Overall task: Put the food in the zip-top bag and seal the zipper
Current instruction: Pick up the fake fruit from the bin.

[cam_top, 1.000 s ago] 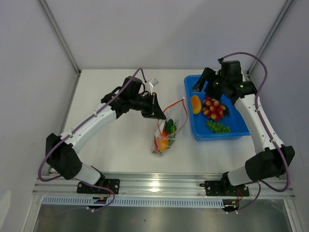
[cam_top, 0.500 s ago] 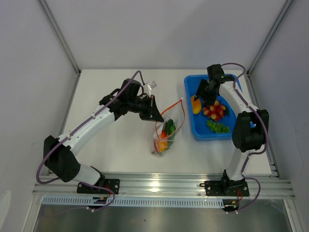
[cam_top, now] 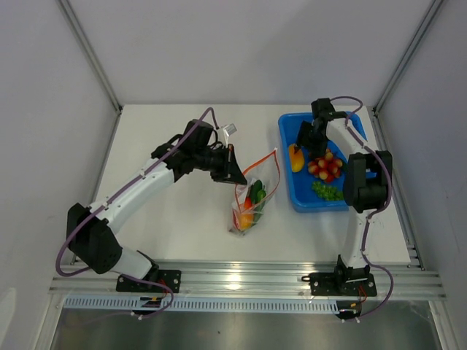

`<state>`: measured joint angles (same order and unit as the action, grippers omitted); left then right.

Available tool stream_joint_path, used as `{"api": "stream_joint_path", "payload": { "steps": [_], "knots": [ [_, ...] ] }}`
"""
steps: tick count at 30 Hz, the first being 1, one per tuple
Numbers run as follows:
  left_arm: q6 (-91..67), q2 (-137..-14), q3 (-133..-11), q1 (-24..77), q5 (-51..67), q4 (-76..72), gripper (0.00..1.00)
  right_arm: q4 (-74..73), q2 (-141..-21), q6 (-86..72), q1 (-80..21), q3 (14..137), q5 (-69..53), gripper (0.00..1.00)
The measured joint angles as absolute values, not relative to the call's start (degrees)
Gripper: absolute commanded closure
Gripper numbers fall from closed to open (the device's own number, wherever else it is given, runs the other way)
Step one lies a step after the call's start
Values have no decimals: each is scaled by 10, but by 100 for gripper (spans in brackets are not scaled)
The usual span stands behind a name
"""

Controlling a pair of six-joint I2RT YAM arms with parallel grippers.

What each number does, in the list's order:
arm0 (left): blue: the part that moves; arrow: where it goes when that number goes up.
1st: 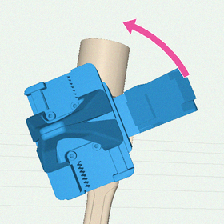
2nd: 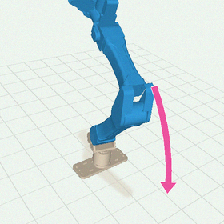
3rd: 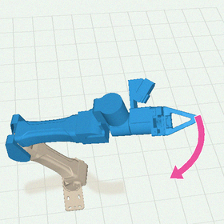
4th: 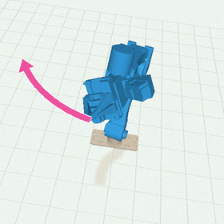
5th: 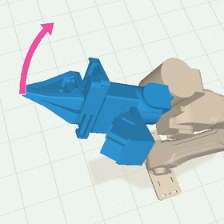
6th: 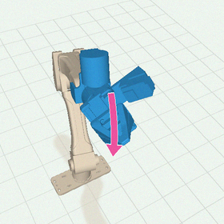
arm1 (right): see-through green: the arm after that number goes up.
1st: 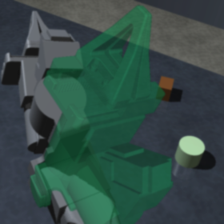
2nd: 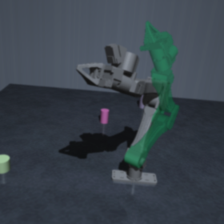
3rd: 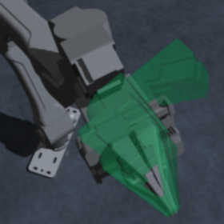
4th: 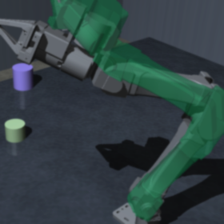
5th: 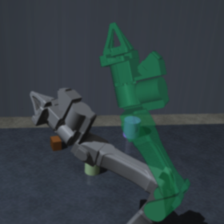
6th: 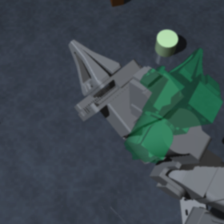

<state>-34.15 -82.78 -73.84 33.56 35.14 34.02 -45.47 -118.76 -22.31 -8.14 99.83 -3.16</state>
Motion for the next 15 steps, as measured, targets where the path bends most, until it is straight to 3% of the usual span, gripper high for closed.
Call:
{"api": "stream_joint_path", "payload": {
  "steps": [10,14,15],
  "knots": [
    [-346,-852,-747,336,351,341,99,-440,-1230,-202,-83,1000,-69,34],
    [-346,-853,-747,336,351,341,100,-437,-1242,-202,-83,1008,-80,38],
    [-346,-853,-747,336,351,341,99,-435,-1244,-201,-83,1010,-81,46]
  ]
}}
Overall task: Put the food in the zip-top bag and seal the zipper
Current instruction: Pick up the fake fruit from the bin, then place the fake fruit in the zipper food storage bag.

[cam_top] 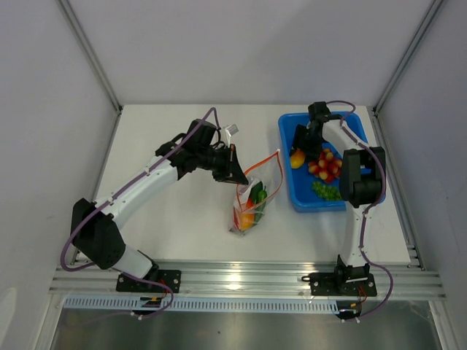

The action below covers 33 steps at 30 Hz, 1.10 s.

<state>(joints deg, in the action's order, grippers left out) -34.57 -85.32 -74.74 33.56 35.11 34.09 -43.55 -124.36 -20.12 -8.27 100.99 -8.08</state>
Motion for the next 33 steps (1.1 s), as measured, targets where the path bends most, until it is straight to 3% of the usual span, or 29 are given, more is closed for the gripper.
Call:
{"api": "stream_joint_path", "payload": {
  "steps": [2,3,6,15,23,33],
  "knots": [
    [-346,-853,-748,336,351,342,99,-434,-1246,-200,-83,1013,-81,59],
    [-346,-853,-748,336,351,343,99,-433,-1247,-199,-83,1015,-81,75],
    [-345,-853,-750,336,351,346,99,-431,-1248,-198,-83,1017,-81,85],
    [-345,-853,-750,335,352,349,99,-468,-1211,-199,-83,1016,-71,91],
    [-343,-853,-745,332,354,342,100,-516,-1017,-191,-102,993,-79,91],
    [-341,-853,-738,332,363,332,99,-613,-895,-180,-194,1005,-230,92]
  ]
}}
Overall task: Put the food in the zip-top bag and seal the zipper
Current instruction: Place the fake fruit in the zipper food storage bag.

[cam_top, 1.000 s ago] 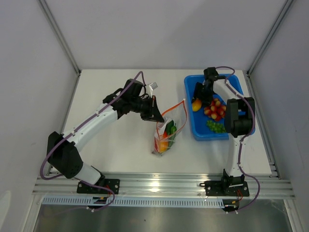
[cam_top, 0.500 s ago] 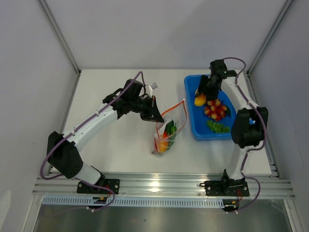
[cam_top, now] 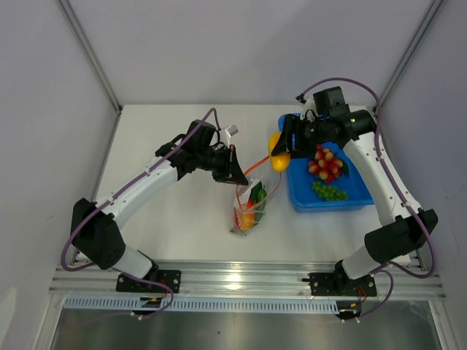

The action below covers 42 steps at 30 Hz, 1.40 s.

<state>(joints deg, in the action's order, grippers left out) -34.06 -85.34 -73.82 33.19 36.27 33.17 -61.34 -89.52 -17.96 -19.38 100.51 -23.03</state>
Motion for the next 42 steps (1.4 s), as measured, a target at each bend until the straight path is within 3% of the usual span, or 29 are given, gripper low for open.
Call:
{"api": "stream_joint_path", "payload": {
  "steps": [16,25,35,37,38,41,42],
  "knots": [
    [-346,-851,-733,332,364,305,100,-617,-830,-397,-215,901,-533,92],
    [-346,-827,-717,332,362,296,99,-633,-828,-446,-180,838,-554,86],
    [-346,-806,-702,332,362,293,99,-641,-872,-423,-173,851,-518,75],
    [-346,-806,-702,332,363,292,99,-640,-888,-419,-176,858,-511,69],
    [-346,-806,-702,332,363,293,99,-639,-894,-418,-177,860,-507,60],
    [-346,-806,-702,332,363,292,99,-633,-905,-418,-179,865,-496,47],
    [-346,-806,-702,332,363,292,99,-629,-907,-418,-179,868,-492,33]
  ]
}}
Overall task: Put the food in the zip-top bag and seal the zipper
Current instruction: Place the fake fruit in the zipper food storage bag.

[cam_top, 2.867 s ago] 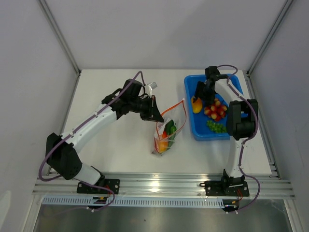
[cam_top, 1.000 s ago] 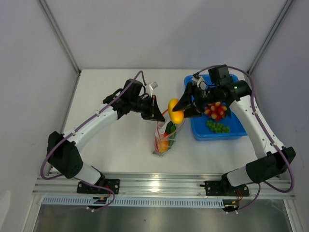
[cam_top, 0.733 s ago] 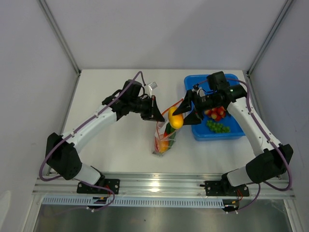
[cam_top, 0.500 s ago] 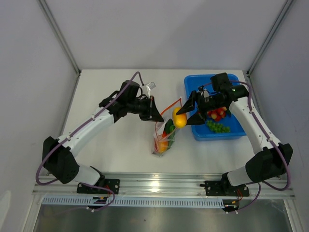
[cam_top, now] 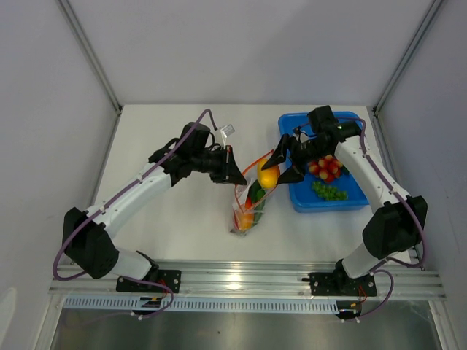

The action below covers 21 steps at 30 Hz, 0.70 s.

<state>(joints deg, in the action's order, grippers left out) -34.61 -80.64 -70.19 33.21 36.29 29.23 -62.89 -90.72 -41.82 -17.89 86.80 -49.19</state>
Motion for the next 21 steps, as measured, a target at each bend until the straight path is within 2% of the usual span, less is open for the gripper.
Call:
{"api": "stream_joint_path", "payload": {
  "steps": [2,3,18,19,21],
  "knots": [
    [-346,-806,-702,332,363,292,99,-618,-913,-424,-180,874,-482,29],
    [-346,-806,-702,332,363,292,99,-614,-917,-425,-182,881,-479,1],
    [-345,-806,-702,332,363,293,99,-666,-946,-343,-208,1006,-370,1],
    [-345,-806,-702,332,363,293,99,-675,-946,-335,-208,1017,-361,2],
    [-345,-806,-702,332,364,293,99,-691,-946,-317,-209,1038,-350,13]
  ]
}}
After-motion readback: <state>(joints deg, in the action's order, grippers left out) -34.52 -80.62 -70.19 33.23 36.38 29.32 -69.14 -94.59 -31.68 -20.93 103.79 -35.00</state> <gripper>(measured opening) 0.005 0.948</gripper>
